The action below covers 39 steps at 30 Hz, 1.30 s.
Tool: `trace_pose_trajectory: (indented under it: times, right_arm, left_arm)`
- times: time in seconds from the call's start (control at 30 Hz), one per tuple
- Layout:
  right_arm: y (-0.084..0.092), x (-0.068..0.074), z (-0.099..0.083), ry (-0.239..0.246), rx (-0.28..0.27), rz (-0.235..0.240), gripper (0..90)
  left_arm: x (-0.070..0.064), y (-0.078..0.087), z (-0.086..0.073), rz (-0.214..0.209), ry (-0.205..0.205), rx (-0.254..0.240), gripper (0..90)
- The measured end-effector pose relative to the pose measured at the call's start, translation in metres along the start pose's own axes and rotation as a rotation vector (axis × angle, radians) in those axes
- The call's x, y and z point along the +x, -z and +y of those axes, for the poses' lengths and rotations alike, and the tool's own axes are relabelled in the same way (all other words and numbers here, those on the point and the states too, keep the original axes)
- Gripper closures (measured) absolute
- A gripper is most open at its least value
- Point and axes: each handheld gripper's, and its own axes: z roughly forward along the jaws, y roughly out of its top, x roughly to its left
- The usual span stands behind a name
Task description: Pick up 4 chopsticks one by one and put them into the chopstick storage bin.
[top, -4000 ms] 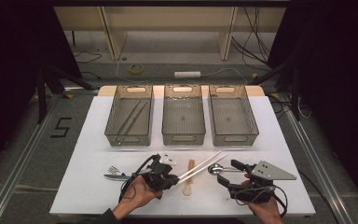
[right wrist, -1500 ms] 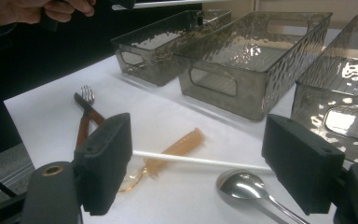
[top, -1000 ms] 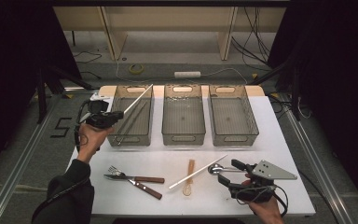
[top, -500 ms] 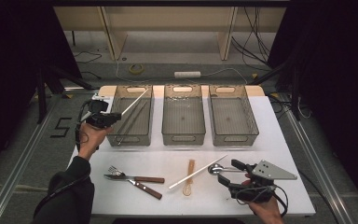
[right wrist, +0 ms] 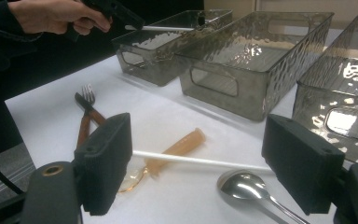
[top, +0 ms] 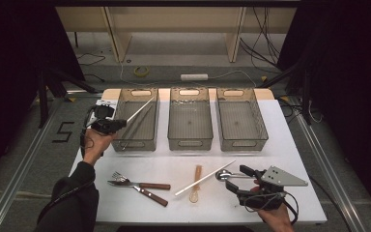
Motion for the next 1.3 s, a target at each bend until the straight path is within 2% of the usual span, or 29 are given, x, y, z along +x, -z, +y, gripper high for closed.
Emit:
trace_pose_trajectory:
  times: [0.27,0.33,0.57,0.77,0.93,1.0,1.03,1.17,1.3]
  right_arm:
    - [0.0,0.0,0.0,-0.003,0.002,0.003,25.3]
    - [0.0,0.0,0.0,-0.003,0.002,0.004,25.3]
    - [-0.001,0.0,0.0,-0.003,0.002,0.003,25.3]
    - [-0.001,0.0,0.0,0.0,0.002,0.003,25.3]
    - [-0.001,0.0,0.0,-0.001,0.003,-0.001,25.3]
    - [-0.001,0.0,0.0,-0.004,0.001,0.0,25.3]
    - [-0.001,0.0,0.0,-0.002,-0.003,0.002,25.3]
    - [0.0,0.001,0.0,-0.001,-0.001,0.0,25.3]
    - [0.0,0.001,0.001,0.002,-0.005,0.0,25.3]
  left_arm:
    - [0.001,-0.006,-0.002,0.0,0.002,0.024,82.6]
    - [0.002,-0.006,-0.001,0.011,0.008,0.016,80.9]
    - [-0.002,0.002,0.002,-0.039,0.023,0.005,55.7]
    - [-0.018,0.012,0.001,-0.1,0.011,-0.001,43.4]
    - [-0.033,0.023,-0.006,-0.163,0.008,-0.042,36.9]
    - [-0.04,0.025,-0.008,-0.168,-0.024,-0.022,35.0]
    - [-0.042,0.027,-0.009,-0.167,-0.027,-0.028,34.3]
    - [-0.055,0.033,-0.013,-0.205,-0.05,-0.022,31.2]
    - [-0.07,0.035,-0.018,-0.229,-0.099,0.007,29.2]
